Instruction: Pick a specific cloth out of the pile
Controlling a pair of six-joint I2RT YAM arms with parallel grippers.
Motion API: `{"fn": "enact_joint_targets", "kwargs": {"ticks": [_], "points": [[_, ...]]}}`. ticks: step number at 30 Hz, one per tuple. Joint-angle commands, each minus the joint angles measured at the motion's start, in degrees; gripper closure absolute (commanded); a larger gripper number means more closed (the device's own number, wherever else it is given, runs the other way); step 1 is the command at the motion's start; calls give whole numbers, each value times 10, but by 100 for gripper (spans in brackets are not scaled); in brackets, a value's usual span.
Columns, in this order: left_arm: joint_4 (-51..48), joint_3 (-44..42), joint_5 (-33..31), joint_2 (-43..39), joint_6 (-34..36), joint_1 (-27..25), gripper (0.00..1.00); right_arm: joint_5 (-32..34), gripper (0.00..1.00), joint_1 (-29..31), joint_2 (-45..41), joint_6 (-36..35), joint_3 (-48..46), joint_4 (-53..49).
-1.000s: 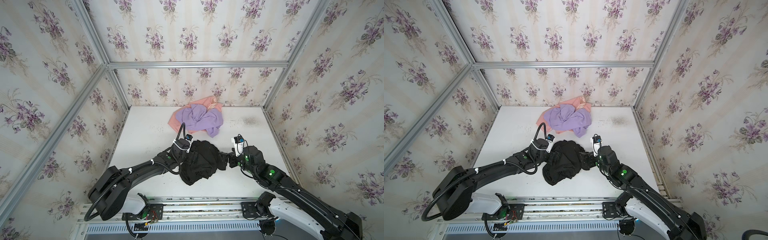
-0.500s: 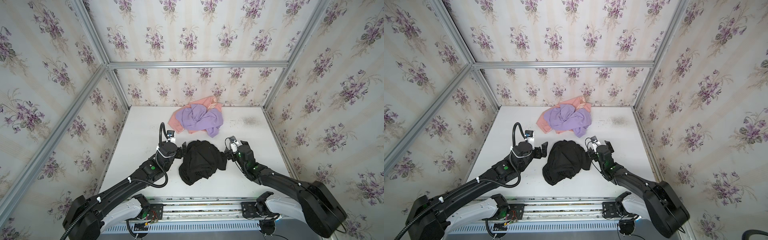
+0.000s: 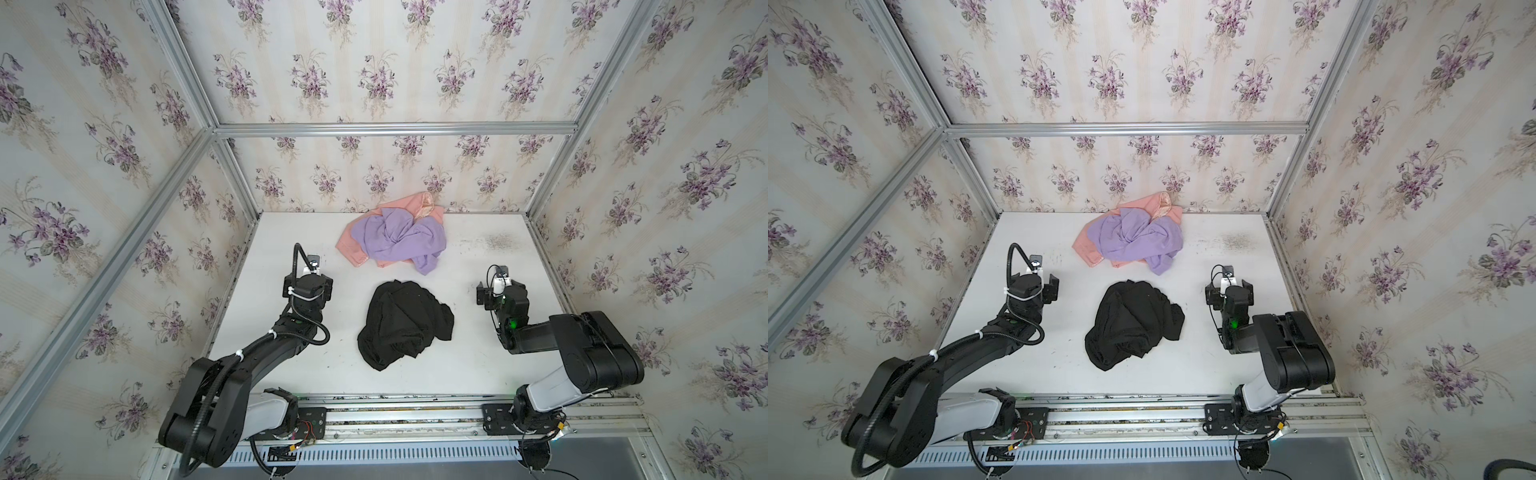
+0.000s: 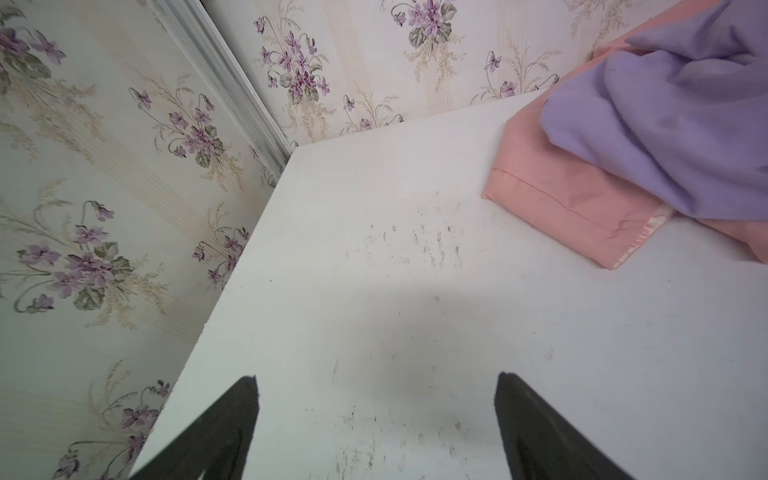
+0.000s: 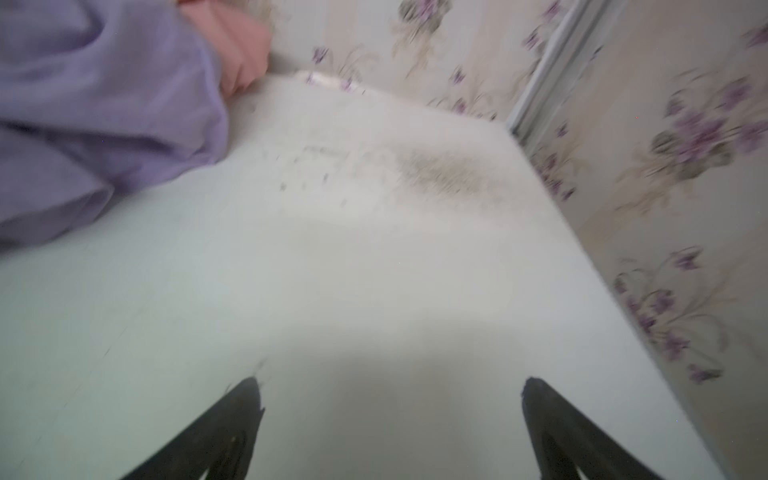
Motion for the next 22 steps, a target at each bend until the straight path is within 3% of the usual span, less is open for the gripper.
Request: {"fn": "enact_joint_targets", "kwargs": {"ticks": [1,2,4,5,6,7,8,10,12,13,22], "points": [[150,-33,120,12,-18,54,10,-15,0,-2,7,34,42,15],[154,-45,144,5,-45,75,10,-1,0,-3,-12,46,45,-31],[272,-107,226,22,-79,130,9,2,0,-2,14,37,29,45],[337,-123,222,42,-83,135,7,-24,0,-2,1,32,31,19],[316,-114,226,39,-82,135,4,-45,0,-2,-9,25,40,-13],[244,-89,228,22,-84,134,1,-50,0,-2,3,21,37,7],[232,-87,228,23,-83,135,0,-50,0,-2,9,20,32,31],[296,-104,228,39,-79,134,0,-51,0,-2,-3,22,40,-8],[229,-83,231,24,-81,135,0,-56,0,-2,12,21,52,-2],[243,-86,230,30,-79,133,0,-75,0,-10,10,26,71,-55],[247,-90,233,26,-78,133,0,-79,0,-15,5,29,55,-28]]}}
